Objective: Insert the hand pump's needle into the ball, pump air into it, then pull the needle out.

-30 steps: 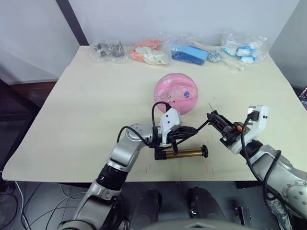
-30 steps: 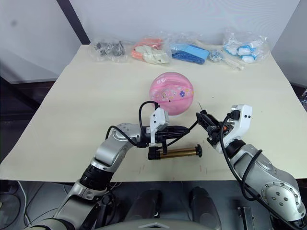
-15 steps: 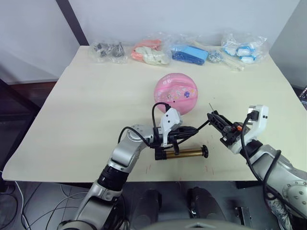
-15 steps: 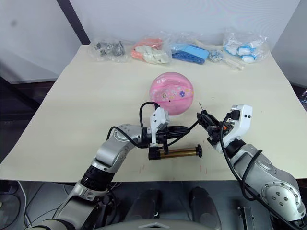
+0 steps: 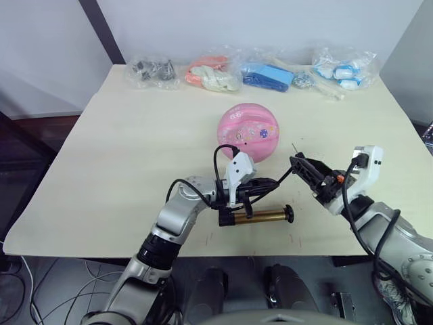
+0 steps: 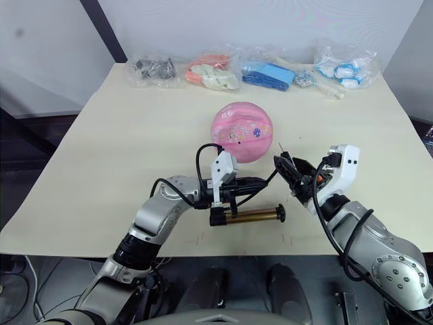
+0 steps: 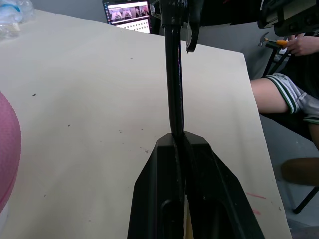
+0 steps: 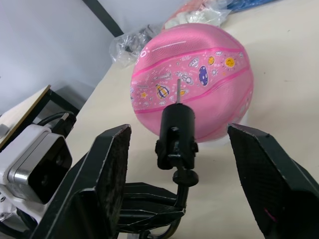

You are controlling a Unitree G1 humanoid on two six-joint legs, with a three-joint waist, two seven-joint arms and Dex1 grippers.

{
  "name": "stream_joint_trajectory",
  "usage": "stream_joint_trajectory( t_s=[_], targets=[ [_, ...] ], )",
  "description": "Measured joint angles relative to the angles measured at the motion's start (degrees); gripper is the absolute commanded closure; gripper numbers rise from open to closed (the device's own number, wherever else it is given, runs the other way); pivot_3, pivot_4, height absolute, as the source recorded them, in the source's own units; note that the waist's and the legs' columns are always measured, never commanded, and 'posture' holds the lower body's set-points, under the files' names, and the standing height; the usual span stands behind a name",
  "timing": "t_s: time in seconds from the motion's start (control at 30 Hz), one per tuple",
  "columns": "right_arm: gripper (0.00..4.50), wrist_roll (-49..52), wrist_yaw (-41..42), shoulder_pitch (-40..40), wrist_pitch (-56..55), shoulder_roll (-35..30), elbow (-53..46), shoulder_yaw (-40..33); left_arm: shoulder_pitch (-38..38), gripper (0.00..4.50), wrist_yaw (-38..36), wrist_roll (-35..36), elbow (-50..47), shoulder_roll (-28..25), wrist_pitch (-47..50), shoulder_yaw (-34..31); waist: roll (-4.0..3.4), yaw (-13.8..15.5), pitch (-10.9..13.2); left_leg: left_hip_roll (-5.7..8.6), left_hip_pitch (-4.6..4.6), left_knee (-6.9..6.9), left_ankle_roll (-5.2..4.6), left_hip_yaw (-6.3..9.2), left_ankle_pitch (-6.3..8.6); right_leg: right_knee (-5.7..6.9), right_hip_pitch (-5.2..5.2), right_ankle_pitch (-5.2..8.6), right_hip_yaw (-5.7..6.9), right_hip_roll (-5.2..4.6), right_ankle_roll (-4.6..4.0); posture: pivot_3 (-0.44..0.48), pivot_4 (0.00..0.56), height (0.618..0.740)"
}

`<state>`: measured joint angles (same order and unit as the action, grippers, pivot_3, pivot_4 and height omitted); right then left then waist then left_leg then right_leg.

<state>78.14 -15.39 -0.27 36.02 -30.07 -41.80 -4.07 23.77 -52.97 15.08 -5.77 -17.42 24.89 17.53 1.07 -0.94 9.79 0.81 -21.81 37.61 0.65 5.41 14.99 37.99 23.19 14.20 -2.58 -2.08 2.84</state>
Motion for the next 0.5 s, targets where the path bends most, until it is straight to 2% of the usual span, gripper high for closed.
stream_joint_trajectory(
  t_s=[0.2, 0.23, 0.3, 0.33, 0.4, 0.43, 0.5],
  targets=[
    [1.29, -0.1, -0.3, 0.6, 0.0, 0.1, 0.0, -0.5, 0.0, 4.50, 0.2, 0.2, 0.0, -0.1, 0.0, 0.0, 0.00, 0.0, 0.0, 0.00, 0.00, 0.00, 0.00, 0.00, 0.00, 0.00, 0.00, 0.00, 0.00, 0.00, 0.00, 0.000, 0.150, 0.740],
    [1.81, -0.1, -0.3, 0.5, 0.0, 0.2, 0.0, -0.5, 0.0, 4.50, 0.2, 0.2, 0.0, -0.1, 0.0, 0.0, 0.00, 0.0, 0.0, 0.00, 0.00, 0.00, 0.00, 0.00, 0.00, 0.00, 0.00, 0.00, 0.00, 0.00, 0.00, 0.000, 0.150, 0.740],
    [2.51, -0.1, -0.3, 0.4, 0.0, 0.6, 0.0, -0.5, 0.0, 4.50, 0.2, 0.2, 0.0, -0.1, 0.0, 0.0, 0.00, 0.0, 0.0, 0.00, 0.00, 0.00, 0.00, 0.00, 0.00, 0.00, 0.00, 0.00, 0.00, 0.00, 0.00, 0.000, 0.150, 0.740],
    [3.14, -0.2, -0.3, 0.2, 0.0, 0.7, 0.0, -0.4, 0.0, 4.50, 0.2, 0.2, 0.0, -0.1, 0.0, 0.0, 0.00, 0.0, 0.0, 0.00, 0.00, 0.00, 0.00, 0.00, 0.00, 0.00, 0.00, 0.00, 0.00, 0.00, 0.00, 0.000, 0.150, 0.740],
    [3.95, -0.2, -0.2, -0.2, 0.0, 1.0, 0.0, -0.3, 0.1, 4.50, 0.2, 0.2, 0.0, 0.0, 0.0, 0.0, 0.00, 0.0, 0.0, 0.00, 0.00, 0.00, 0.00, 0.01, 0.00, 0.00, 0.00, 0.00, 0.00, 0.00, 0.00, 0.000, 0.150, 0.740],
    [4.19, -0.2, -0.1, -0.3, 0.0, 1.2, 0.0, -0.2, 0.2, 4.50, 0.3, 0.2, 0.0, 0.1, 0.0, 0.0, 0.00, 0.0, 0.0, 0.00, -0.01, 0.00, 0.00, 0.02, 0.00, -0.01, 0.00, 0.00, 0.02, 0.00, 0.00, 0.000, 0.150, 0.740],
    [4.19, -0.3, -0.1, -0.5, 0.0, 1.2, 0.1, -0.2, 0.3, 4.50, 0.3, 0.2, 0.0, 0.0, 0.0, 0.0, 0.00, 0.0, 0.0, 0.00, -0.02, 0.00, 0.00, 0.02, 0.00, -0.01, 0.00, 0.00, 0.02, 0.00, 0.00, 0.000, 0.150, 0.740]
  ],
)
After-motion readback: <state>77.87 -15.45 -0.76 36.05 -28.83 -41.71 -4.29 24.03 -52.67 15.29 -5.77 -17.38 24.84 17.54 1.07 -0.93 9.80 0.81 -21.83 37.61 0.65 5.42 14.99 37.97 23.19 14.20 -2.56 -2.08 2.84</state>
